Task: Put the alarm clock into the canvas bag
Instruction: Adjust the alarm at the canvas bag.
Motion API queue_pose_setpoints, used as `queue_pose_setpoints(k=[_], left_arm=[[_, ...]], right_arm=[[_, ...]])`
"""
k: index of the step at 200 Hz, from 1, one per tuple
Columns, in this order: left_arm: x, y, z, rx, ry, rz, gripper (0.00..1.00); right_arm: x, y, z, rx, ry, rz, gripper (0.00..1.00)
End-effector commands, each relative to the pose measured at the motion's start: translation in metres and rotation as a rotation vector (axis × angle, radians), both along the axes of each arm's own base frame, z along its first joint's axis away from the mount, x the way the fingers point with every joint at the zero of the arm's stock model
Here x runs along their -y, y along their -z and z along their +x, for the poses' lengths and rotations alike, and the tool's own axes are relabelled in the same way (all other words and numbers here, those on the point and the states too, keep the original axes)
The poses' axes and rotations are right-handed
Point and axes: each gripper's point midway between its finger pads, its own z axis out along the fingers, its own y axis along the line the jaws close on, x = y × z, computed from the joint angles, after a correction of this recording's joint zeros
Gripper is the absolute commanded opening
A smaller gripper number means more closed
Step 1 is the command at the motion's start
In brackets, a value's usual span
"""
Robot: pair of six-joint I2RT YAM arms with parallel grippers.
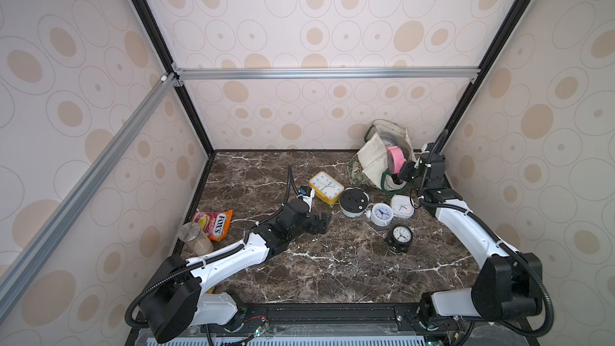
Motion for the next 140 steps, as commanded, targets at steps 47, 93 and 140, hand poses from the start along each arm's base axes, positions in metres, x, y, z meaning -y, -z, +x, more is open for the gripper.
queue_pose_setpoints(k=[47,93,140], left_arm=[[-0.013,-0.007,-0.001,-0.006,-0.049,-0.056,0.98],[-0.024,-0.006,0.004,-0.009,-0.086,-0.044,0.98],[-0.025,0.002,0.018,-0.068,-0.081,-0.075,0.98]], right_arm=[[0.025,0.037,0.066,-0.165,0.084,-0.042,0.25],[0.031,0.02,0.086,-0.158,0.045,0.003,0.24],[-0.009,-0.028,0.051,0.021,-0.115,-0.006,0.47]])
